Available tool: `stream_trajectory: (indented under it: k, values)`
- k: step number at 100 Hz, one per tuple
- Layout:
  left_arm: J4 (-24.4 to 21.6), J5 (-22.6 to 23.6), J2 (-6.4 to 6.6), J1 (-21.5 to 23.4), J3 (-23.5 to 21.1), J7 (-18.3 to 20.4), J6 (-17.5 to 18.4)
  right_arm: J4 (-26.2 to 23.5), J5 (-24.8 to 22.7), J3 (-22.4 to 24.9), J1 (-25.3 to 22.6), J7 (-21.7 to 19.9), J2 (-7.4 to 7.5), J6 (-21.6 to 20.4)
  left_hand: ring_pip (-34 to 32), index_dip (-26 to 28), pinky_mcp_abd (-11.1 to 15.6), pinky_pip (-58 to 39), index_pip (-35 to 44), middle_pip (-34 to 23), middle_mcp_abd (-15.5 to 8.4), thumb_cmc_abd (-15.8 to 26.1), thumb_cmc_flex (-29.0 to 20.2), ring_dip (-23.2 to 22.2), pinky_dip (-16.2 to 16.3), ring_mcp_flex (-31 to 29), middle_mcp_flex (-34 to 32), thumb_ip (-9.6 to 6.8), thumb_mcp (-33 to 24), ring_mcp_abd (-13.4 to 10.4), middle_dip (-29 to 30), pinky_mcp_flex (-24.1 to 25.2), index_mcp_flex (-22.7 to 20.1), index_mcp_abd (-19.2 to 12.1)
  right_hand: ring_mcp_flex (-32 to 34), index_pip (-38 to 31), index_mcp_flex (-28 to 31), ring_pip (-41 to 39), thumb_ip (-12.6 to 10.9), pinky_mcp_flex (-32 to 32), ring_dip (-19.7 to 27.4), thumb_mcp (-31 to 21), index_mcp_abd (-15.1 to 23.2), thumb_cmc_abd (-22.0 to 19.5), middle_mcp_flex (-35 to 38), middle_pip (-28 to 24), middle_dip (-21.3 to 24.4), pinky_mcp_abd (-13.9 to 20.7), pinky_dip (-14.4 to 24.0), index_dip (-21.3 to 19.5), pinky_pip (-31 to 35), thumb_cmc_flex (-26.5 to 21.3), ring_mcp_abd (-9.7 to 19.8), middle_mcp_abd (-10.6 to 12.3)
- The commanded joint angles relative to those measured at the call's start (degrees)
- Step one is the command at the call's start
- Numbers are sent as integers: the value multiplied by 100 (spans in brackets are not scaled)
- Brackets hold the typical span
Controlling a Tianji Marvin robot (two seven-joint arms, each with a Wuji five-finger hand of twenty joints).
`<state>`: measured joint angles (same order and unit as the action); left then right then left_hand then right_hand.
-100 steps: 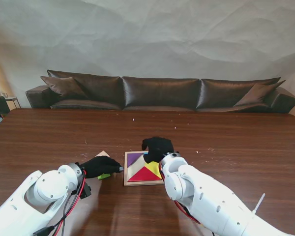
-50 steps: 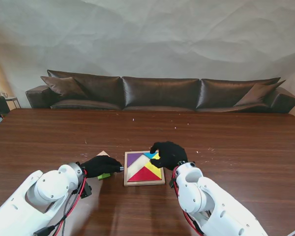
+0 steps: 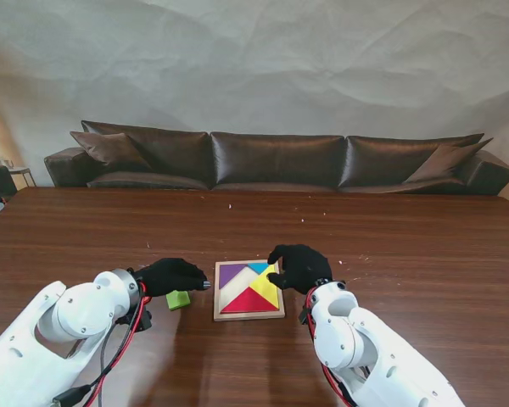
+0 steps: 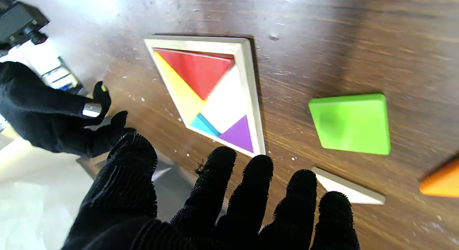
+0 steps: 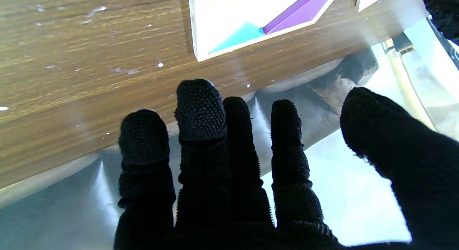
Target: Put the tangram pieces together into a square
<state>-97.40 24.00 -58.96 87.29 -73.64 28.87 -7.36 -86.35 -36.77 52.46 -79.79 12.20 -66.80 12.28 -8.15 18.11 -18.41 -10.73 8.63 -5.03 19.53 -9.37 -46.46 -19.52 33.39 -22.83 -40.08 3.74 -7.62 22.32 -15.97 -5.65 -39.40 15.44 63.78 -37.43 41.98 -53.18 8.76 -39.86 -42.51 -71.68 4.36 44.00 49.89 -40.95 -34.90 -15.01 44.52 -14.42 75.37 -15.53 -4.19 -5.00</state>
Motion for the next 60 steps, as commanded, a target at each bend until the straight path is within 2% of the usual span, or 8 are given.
stream_trajectory:
  k: [1,10,21,31,38,43,49,60]
  values:
    - [-95,130,66,-96,-57,124,-22,-73,-3,15,-60,-48,-10,12,-171,-8,83,-138,-56,-58,-47,-9,-32,-181,121,-118,118,-177,-56,-27,-135,-8,110,-111,-120,63,61,25,-111,365,-4,135,8,-2,-159,51,86,-96,103,-62,-77,121,-18,-121]
    - [-159,519,119,-173,-67,324,-57,-85,37,41,-77,-25,-20,12,-445,-6,149,-322,-70,-131,-32,-145,15,-541,395,-164,232,-167,-150,-59,-359,-57,206,-190,-127,69,61,22,-112,366,-6,135,-2,2,-179,52,90,-94,102,-71,-78,112,-22,-129]
    - [-149,1203,181,-268,-33,540,100,-90,65,69,-97,12,-29,-11,-1040,28,233,-575,-49,-303,-25,-413,261,-1289,1015,-170,352,-133,-514,-212,-861,-191,277,-278,-126,77,60,19,-111,375,-7,136,2,3,-179,49,95,-92,101,-80,-79,115,-16,-134]
    - [-103,1646,185,-297,50,518,151,-117,98,104,-125,38,-37,-24,-1896,73,345,-1075,-12,-532,-1,-819,658,-2081,1859,-52,418,-21,-1342,-265,-1498,-213,296,-276,-126,80,69,18,-112,378,-7,138,-9,5,-182,47,98,-89,103,-90,-74,110,-18,-138]
    - [-91,2026,180,-290,120,469,159,-142,125,135,-150,60,-44,-19,-2582,204,453,-2074,91,-742,-28,-1090,893,-2544,2481,15,435,48,-1783,-290,-1984,16,257,-308,-134,85,67,20,-112,388,-6,137,-2,6,-185,47,101,-85,102,-96,-77,111,-24,-141]
    - [-78,2302,181,-291,162,454,209,-153,152,156,-166,74,-50,-22,-2984,256,569,-3061,80,-853,-66,-1257,1072,-2787,2491,54,476,103,-2064,-352,-2275,306,284,-317,-140,87,69,20,-113,400,-6,136,-20,8,-196,48,102,-91,103,-99,-76,103,-27,-144]
    - [-69,2523,175,-289,231,432,171,-158,155,174,-177,81,-50,-17,-3483,349,714,-4210,133,-1052,-77,-1481,1237,-3121,2058,195,620,152,-2347,-408,-2690,655,295,-312,-143,90,70,18,-112,400,-8,136,-19,19,-197,45,102,-90,105,-102,-71,102,-31,-143]
    - [-18,2907,154,-282,369,283,86,-163,190,204,-197,86,-55,0,-3988,592,799,-4903,364,-1504,-134,-1816,1369,-3405,1860,281,767,195,-2681,-478,-3238,792,145,-350,-150,94,70,13,-112,406,-9,132,-39,18,-207,44,104,-101,106,-109,-68,97,-35,-153]
